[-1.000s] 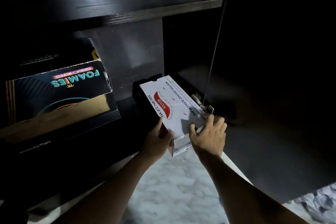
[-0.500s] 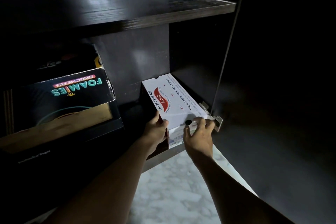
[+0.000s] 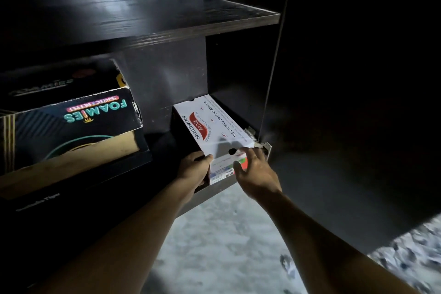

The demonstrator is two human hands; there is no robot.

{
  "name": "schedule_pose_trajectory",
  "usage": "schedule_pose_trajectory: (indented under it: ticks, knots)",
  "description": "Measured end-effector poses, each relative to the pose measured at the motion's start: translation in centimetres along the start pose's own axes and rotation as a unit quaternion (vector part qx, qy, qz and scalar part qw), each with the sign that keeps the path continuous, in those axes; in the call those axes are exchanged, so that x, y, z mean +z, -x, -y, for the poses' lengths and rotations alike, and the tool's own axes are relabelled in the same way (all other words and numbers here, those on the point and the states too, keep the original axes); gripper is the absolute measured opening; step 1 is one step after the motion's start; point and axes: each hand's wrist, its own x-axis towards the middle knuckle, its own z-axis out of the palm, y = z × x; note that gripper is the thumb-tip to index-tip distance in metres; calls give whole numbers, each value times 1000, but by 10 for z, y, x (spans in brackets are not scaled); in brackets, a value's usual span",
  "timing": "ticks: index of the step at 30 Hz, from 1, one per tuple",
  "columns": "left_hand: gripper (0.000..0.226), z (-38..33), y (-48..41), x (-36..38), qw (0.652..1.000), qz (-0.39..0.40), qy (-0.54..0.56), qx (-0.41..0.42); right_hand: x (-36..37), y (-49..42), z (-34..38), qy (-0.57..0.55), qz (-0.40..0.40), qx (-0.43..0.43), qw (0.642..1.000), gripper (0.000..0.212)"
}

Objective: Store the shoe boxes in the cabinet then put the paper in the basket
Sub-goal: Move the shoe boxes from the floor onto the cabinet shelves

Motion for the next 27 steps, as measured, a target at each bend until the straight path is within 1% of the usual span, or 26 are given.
schedule_pose_trajectory:
  ticks: [2, 4, 7, 9, 11, 13, 15, 16, 19, 22, 24, 25, 27]
  knots:
    - [30, -2, 15, 3, 999, -22, -4, 31, -15, 19, 0, 26, 10, -3, 1000, 44]
    - [29, -3, 34, 11, 997, -28, -24, 74, -33, 44, -1, 24, -3, 13, 1000, 42]
    - [21, -1, 73, 30, 989, 9, -52, 137, -68, 88, -6, 29, -24, 42, 998, 44]
    - [10, 2, 106, 47, 978, 65, -93, 177, -98, 119, -8, 34, -28, 73, 996, 47]
    - [15, 4, 138, 67, 962, 149, -125, 191, -127, 154, -11, 20, -57, 93, 994, 48]
    - [21, 3, 175, 87, 947, 225, -112, 199, -153, 194, -15, 39, -79, 97, 991, 47]
    - [18, 4, 212, 107, 933, 270, -106, 212, -174, 236, -21, 51, -101, 100, 989, 46]
    - [15, 6, 230, 117, 925, 293, -110, 216, -183, 258, -24, 35, -122, 108, 986, 45]
    - [3, 30, 283, 147, 906, 352, -121, 204, -199, 328, -38, -54, -219, 145, 963, 42]
    - [7, 69, 340, 173, 860, 435, -157, 217, -201, 399, -66, -63, -297, 185, 935, 41]
    - [16, 95, 377, 184, 832, 473, -184, 226, -198, 445, -87, -61, -329, 213, 918, 38]
    - [17, 108, 396, 187, 823, 483, -192, 230, -195, 468, -96, -55, -338, 230, 911, 36]
    - [15, 134, 433, 190, 810, 500, -206, 229, -189, 512, -113, -41, -347, 266, 898, 41]
